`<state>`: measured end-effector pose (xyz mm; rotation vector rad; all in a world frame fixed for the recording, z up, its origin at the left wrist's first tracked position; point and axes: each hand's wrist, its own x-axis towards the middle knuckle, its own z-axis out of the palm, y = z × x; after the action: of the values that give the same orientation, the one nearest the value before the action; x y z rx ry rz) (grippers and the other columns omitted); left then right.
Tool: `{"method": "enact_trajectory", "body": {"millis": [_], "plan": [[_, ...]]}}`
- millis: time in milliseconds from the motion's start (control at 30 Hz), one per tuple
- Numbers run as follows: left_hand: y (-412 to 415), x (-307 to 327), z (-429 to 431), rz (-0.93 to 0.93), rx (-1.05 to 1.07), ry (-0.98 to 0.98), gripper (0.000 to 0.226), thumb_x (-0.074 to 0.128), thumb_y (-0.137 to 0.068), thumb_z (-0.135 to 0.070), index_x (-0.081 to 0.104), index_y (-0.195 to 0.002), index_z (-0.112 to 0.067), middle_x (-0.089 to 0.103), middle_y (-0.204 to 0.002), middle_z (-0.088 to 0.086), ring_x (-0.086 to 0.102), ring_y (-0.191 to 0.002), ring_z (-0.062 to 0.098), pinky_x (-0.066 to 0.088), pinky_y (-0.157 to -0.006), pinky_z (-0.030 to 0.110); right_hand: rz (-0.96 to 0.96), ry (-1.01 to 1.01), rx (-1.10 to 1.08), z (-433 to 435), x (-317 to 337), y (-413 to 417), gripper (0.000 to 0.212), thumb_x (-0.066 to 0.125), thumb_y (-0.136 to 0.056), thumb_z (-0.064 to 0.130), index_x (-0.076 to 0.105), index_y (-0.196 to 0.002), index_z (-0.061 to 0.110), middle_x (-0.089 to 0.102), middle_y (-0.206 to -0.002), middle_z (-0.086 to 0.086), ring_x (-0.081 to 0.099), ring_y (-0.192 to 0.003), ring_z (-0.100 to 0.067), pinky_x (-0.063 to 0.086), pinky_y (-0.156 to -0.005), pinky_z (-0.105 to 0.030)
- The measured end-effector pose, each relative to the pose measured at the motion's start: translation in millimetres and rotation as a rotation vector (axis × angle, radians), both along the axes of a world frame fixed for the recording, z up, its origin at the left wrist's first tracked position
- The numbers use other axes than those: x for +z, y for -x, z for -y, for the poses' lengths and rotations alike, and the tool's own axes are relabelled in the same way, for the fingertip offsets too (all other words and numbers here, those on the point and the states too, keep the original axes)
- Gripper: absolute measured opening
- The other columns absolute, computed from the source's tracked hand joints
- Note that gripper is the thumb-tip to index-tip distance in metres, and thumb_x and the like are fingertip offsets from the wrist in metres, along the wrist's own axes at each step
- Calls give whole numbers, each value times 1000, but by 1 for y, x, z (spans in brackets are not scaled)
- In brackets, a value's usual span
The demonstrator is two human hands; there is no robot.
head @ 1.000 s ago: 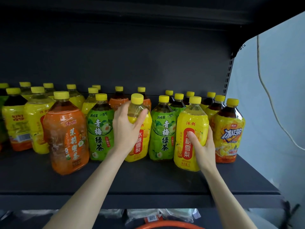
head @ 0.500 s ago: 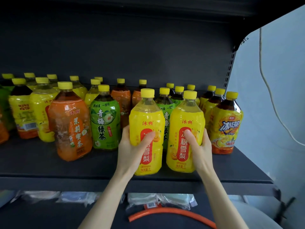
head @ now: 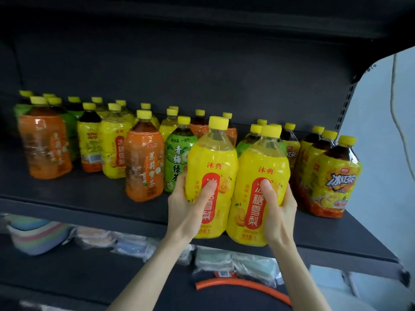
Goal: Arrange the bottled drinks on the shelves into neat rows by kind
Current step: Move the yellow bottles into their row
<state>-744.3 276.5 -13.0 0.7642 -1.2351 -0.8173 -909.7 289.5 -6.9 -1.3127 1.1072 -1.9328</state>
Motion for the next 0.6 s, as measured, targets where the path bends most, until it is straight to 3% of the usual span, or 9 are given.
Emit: {"method": "enact_trajectory", "body": {"millis": [100,267,467,600], "plan": [[-37,10,-10,-7,24,27,60,64,-61,-62,55,-113,-33,70,-100,-16,68,-90,6,56,-74,24,-12,8,36,-5,9,-38,51,62,-62,62,62,-102,32,73,-91,5,71,-83,-15,56,-64,-26],[-124,8,-25,5,75,28,79,64,-49,-81,56,-111,-33,71,-100,-14,69,-89,9,57,-71,25,12,7,84,-11,5,-122,53,62,-59,63,63,-101,31,73,-91,0,71,-82,-16,56,-63,-27],[-257,-9,-42,19,94,-12,72,67,-52,-73,57,-109,-30,72,-96,-11,70,-86,10,57,-66,24,51,-28,106,-16,-10,-255,64,66,-57,63,64,-108,24,74,-94,-2,72,-84,-19,58,-70,-35],[-319,-12,-30,15,83,-45,64,62,-61,-63,57,-116,-30,71,-102,-8,69,-92,11,57,-71,28,47,-24,97,-13,-9,-316,59,66,-56,63,65,-105,29,74,-92,4,71,-83,-13,58,-69,-29]]}}
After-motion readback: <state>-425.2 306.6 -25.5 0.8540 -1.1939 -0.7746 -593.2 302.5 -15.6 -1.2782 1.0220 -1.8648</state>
